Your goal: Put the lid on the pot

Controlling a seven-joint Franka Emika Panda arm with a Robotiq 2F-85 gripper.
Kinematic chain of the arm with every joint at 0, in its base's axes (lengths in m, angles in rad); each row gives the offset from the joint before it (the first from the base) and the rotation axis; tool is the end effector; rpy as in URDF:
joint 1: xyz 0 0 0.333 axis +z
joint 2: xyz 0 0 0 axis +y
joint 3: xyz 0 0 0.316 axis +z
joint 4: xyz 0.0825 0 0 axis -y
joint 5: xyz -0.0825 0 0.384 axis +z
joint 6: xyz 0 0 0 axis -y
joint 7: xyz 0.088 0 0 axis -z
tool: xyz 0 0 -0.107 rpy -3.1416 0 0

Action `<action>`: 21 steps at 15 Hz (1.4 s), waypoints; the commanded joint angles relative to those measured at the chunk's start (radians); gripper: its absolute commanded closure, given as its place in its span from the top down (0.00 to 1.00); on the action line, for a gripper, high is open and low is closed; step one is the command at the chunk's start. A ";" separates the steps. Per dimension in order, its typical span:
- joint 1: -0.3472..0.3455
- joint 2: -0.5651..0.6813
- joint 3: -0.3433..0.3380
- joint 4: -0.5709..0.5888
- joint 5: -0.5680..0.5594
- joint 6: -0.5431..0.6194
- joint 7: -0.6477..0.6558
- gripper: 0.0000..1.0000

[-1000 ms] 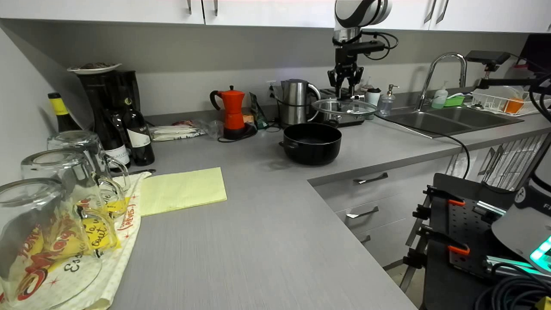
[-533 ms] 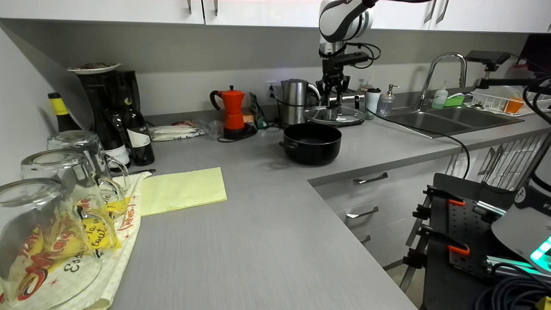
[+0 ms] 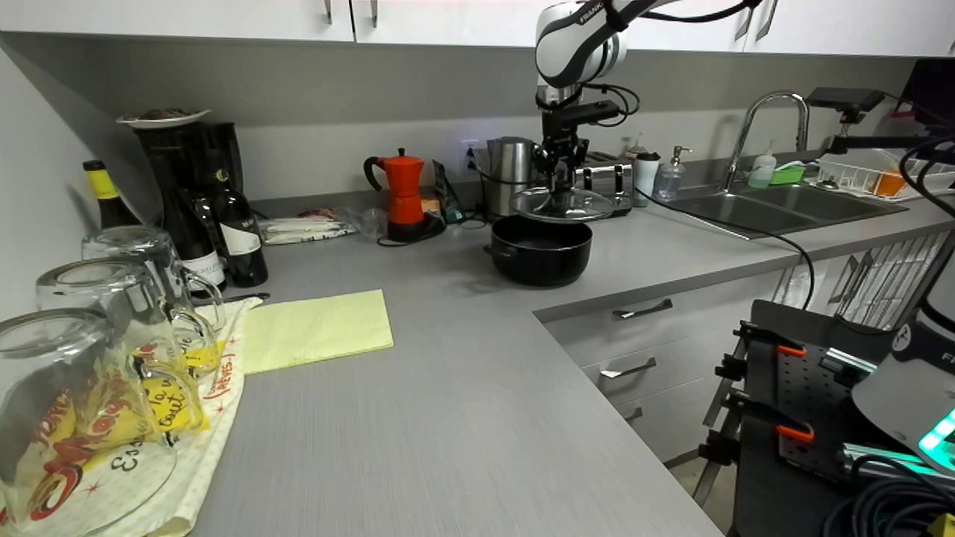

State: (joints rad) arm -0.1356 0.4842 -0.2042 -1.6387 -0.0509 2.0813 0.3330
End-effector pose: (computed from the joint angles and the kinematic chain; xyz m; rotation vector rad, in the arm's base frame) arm 0.6396 -0.2119 0.3386 2.8566 -0.9242 -0.0497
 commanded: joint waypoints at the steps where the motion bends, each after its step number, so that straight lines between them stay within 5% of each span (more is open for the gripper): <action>1: 0.017 0.035 -0.003 0.060 -0.023 0.012 0.024 0.25; 21: 0.067 0.185 -0.024 0.152 -0.066 0.060 0.092 0.25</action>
State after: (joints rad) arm -0.0865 0.6537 -0.2108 -1.5198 -0.0900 2.1418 0.3965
